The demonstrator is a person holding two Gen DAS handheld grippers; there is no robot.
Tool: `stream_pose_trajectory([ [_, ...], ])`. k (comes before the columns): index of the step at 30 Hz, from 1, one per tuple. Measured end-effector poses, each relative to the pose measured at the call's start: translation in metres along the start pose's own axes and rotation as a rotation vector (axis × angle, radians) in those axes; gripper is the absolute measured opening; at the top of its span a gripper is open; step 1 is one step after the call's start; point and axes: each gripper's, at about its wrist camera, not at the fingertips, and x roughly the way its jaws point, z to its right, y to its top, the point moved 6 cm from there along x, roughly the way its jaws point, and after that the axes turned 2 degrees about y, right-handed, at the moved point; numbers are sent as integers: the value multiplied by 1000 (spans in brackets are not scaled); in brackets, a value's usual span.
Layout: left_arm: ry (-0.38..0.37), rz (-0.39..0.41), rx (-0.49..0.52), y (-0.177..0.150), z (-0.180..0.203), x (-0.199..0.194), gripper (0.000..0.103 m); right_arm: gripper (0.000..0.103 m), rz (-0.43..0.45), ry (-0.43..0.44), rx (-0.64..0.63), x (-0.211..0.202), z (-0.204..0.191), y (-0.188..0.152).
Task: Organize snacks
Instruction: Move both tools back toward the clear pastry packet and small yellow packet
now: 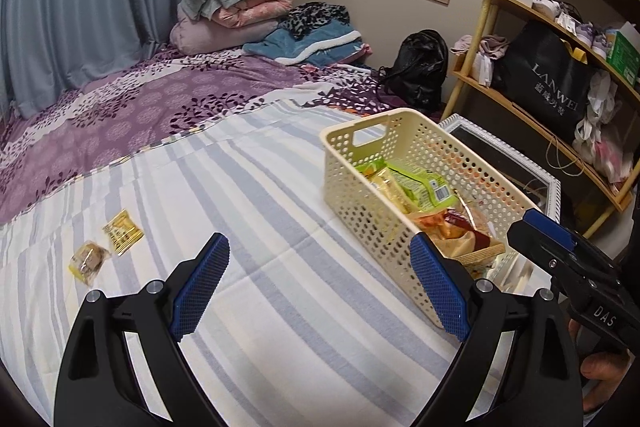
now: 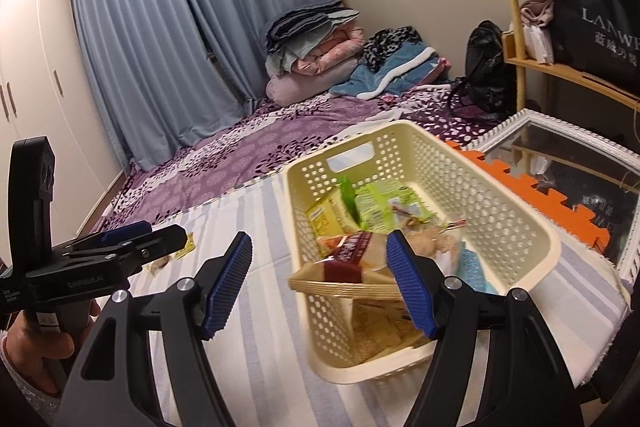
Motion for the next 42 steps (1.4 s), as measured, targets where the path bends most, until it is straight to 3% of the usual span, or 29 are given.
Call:
stream_pose_trajectory([
  [15,95,-9,-116,-21,-76,-8,93,70,-105,89,-91,37,-68,-19],
  [42,262,-63,-372,-80,-229,-4,93,70,-255,156,-173,102,-133,-54],
])
